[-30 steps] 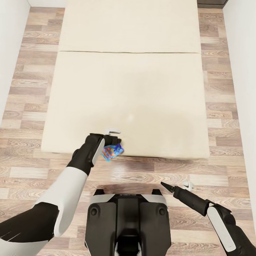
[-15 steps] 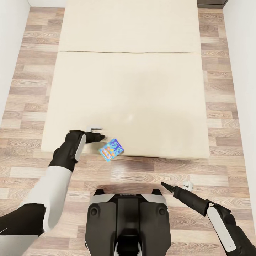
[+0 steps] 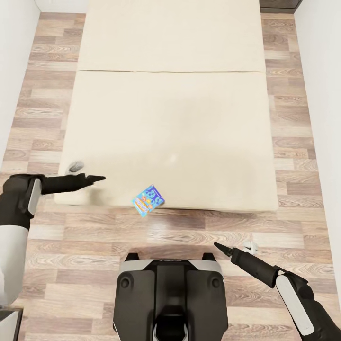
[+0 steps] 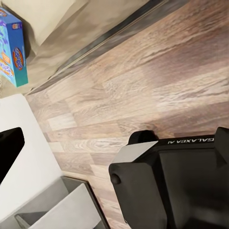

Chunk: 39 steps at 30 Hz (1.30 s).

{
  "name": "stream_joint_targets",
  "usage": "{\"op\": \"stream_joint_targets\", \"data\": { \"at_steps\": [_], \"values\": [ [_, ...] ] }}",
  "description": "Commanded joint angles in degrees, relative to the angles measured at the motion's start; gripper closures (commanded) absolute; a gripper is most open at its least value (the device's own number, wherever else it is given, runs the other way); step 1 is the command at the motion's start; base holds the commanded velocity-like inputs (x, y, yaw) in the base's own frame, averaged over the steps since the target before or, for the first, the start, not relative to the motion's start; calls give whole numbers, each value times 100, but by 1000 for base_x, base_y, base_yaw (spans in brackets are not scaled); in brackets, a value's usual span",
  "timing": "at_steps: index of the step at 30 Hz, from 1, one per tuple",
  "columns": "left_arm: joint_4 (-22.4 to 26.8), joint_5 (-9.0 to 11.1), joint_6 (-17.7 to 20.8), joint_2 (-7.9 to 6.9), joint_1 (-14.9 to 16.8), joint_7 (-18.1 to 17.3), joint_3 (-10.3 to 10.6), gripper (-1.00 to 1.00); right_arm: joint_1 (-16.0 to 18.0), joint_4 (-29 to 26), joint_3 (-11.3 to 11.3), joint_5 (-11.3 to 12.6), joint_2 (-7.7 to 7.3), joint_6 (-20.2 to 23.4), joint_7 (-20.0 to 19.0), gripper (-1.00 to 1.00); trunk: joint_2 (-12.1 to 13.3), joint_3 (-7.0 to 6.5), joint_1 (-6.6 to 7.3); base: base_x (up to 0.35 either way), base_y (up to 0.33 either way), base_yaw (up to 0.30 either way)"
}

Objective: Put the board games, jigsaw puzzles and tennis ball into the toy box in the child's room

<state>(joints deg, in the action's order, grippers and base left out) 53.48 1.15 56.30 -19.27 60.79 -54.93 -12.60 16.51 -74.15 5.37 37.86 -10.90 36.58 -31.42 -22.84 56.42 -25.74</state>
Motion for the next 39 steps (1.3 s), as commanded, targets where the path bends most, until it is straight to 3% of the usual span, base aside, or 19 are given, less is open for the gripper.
{"op": "stream_joint_targets", "data": {
  "at_steps": [1,2,4,6,7,12,17,21,24,29,39],
  "values": [
    [-12,18,63,-144,-32,-309,-41,-100,2,-3,8,28,0,43,-4,-100,-8,-3,-4,0,0,-71],
    [-22,18,73,-264,-74,-579,-78,-100,0,-3,8,28,0,41,-5,-100,-8,-11,-4,0,0,-72],
    [-47,15,94,-700,-315,-1584,-291,-100,0,-3,8,28,0,42,-10,-100,-8,-28,-4,0,0,-75],
    [-53,13,98,-875,-471,-2030,-432,-100,1,-3,8,28,0,42,-11,-100,-8,-45,-4,0,0,-76],
    [-58,6,93,-1017,-649,-2423,-582,-100,-1,-3,8,28,3,38,-12,-100,-8,-54,-4,0,0,-77],
    [-64,-19,57,-1237,-1333,-3174,-1052,-100,1,-3,1,21,20,34,-13,-100,-8,-98,-4,0,0,-78],
    [-67,-30,-141,-1279,-1901,-3340,-1373,-100,0,-3,3,20,25,33,-13,-100,-8,-142,-4,0,0,-78],
    [-285,-28,-402,-1288,-2248,-3360,-1482,-100,1,-3,0,20,43,33,-13,-100,-8,-177,-4,0,0,-64],
    [-566,-18,-507,-1293,-2320,-3357,-1568,-100,0,-8,-1,19,63,30,-13,-100,-8,-203,-4,-15,9,-22],
    [-779,-27,-633,-1308,-2363,-3372,-1884,-100,0,-12,-11,13,81,25,-7,-100,-8,-245,-4,-28,167,83],
    [-811,-36,-694,-1256,-2370,-3356,-1965,-100,1,-3,-54,-56,96,12,56,-100,-8,-318,-4,-3,76,194]
  ]
}}
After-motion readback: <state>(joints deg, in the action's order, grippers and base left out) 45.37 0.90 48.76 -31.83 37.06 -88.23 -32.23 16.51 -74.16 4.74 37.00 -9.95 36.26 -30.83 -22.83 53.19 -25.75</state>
